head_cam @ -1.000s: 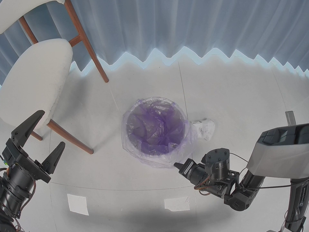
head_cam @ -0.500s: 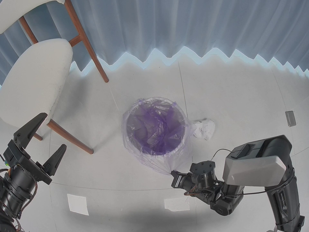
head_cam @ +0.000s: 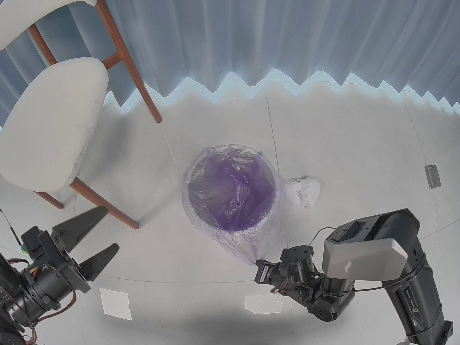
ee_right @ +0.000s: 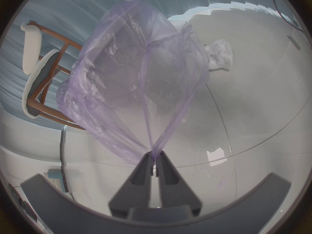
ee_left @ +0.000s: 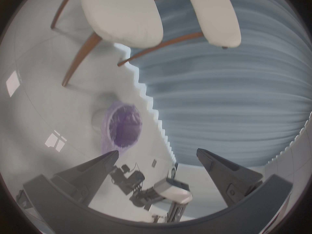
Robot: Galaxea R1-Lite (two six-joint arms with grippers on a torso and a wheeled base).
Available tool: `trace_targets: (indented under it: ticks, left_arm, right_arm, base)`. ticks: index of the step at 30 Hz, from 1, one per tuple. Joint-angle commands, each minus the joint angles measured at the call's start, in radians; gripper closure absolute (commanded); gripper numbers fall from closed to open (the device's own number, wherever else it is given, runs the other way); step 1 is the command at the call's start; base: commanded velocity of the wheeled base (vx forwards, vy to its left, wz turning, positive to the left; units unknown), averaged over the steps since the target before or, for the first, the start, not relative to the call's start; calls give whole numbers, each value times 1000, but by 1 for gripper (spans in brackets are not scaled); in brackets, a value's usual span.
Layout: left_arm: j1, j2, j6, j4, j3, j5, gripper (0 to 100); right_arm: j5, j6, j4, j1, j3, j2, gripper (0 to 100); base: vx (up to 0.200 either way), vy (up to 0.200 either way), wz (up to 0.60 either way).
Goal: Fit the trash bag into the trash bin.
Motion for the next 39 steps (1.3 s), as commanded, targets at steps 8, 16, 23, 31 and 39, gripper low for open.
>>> trace_targets:
  ticks: [8, 16, 23, 31, 39]
  left_arm:
    - [-5, 266, 288, 19, -8, -187, 0]
    - [15, 629, 621, 10, -77, -159, 0]
    - [47, 861, 627, -38, -162, -44, 0]
    - [118, 1117, 624, -342, -243, -38, 0]
    - [158, 1132, 544, -332, -327, -38, 0]
  right_arm:
    - [-7, 141, -207, -4, 215, -139, 0]
    - [-39, 218, -258, -6, 447, -365, 0]
    - [-125, 227, -258, 17, 479, -450, 0]
    - [-136, 233, -258, 19, 496, -481, 0]
    - [-136, 231, -258, 19, 488, -484, 0]
  base:
    - [0, 0, 0]
    - [0, 0, 0]
    - [0, 0, 0]
    - [0, 0, 0]
    - [0, 0, 0]
